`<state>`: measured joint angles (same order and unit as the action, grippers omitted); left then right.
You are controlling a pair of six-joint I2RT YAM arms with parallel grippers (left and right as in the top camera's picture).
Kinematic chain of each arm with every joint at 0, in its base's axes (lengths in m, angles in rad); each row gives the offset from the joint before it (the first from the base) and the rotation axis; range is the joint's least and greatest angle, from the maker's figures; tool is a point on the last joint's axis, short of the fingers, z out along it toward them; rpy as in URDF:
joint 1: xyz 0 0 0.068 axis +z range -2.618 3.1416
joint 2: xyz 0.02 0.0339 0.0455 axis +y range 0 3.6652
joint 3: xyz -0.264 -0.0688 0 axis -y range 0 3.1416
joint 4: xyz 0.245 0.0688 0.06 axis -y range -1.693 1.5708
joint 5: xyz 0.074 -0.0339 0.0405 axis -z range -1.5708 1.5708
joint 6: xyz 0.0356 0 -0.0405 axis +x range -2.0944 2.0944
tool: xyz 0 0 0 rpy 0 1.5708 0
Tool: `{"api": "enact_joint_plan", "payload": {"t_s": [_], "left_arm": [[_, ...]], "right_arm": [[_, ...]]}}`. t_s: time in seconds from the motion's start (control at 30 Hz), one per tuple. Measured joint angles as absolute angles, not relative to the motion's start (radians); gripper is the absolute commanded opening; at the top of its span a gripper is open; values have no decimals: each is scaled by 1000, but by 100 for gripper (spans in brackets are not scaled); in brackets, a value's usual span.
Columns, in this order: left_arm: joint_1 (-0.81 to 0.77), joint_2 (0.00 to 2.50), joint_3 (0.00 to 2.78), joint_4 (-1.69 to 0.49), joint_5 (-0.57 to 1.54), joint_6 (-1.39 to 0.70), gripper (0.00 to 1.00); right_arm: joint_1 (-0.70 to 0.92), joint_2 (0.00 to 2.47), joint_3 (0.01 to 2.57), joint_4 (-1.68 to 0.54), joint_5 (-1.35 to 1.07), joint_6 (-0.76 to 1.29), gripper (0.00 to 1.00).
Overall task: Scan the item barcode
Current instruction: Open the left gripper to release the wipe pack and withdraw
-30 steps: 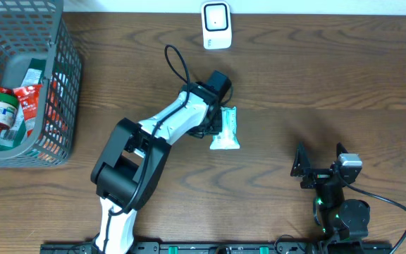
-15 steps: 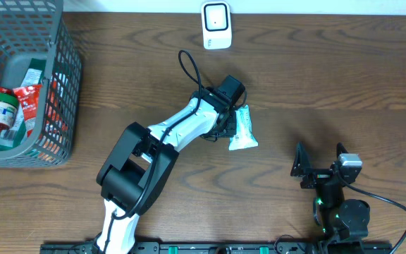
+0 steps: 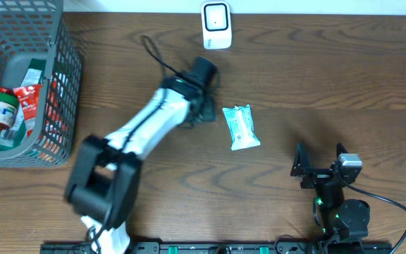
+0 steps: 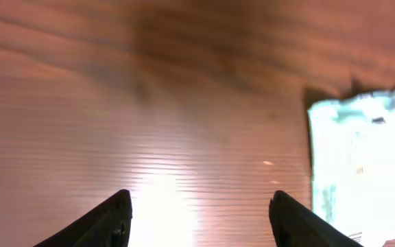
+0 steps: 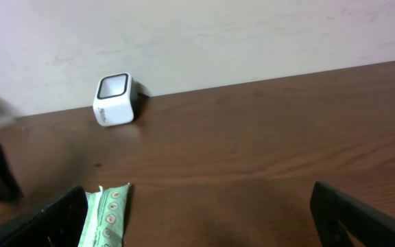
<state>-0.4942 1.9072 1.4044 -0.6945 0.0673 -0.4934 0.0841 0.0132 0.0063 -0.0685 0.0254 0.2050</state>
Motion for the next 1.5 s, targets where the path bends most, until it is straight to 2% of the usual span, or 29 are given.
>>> {"api": "enact_joint_plan", "payload": {"t_s": [0.1, 0.2, 0.23, 1.5], "left_arm": [[-433, 1837, 1404, -751, 46, -475, 73], [-380, 1789, 1404, -788, 32, -468, 84], [-366, 1780, 1404, -800, 27, -467, 85], [-334, 1775, 1404, -812, 20, -458, 87]], "right_arm": [[84, 13, 6, -68, 25, 205, 99], [84, 13, 6, -68, 25, 205, 99], [84, 13, 6, -68, 25, 205, 99], [84, 13, 6, -68, 25, 205, 99]]}}
